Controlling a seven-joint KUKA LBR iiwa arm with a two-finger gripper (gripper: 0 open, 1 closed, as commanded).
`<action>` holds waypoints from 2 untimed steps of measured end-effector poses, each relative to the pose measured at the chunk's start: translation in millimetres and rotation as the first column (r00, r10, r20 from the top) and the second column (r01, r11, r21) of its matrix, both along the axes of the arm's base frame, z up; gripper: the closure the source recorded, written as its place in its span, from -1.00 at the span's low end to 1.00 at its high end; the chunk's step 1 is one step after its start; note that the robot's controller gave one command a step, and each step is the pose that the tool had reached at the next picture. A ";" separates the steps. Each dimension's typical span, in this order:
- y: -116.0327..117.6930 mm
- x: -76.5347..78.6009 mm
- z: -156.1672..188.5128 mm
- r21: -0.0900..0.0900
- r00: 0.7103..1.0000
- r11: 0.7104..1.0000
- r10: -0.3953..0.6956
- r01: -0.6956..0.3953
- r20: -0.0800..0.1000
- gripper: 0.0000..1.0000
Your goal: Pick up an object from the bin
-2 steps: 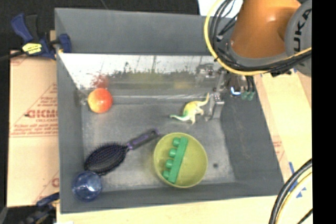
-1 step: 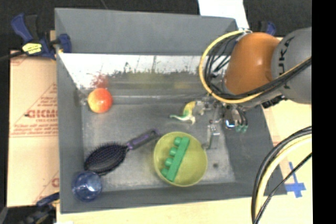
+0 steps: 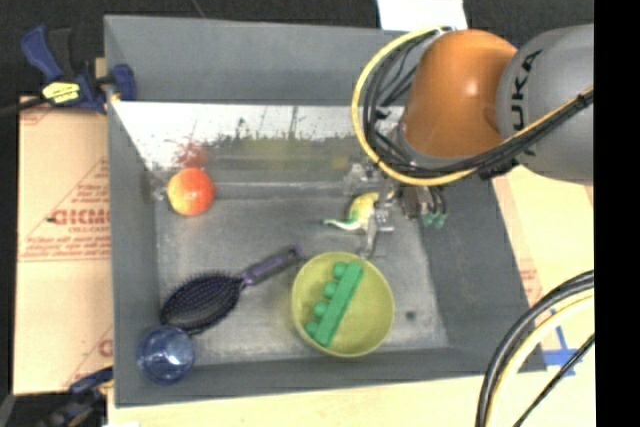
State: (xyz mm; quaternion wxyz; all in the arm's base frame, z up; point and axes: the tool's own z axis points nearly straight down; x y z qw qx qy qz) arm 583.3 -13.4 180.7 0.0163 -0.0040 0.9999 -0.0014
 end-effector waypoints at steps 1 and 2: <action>44.0 -22.0 -76.5 -0.001 1.000 1.000 0.008 -0.009 -0.029 -1.00; -57.4 -46.3 -46.0 -0.007 1.000 1.000 -0.018 0.018 0.007 -1.00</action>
Offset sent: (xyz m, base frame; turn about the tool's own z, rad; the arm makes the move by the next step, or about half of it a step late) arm -0.0464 -0.0516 -0.0478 0.0095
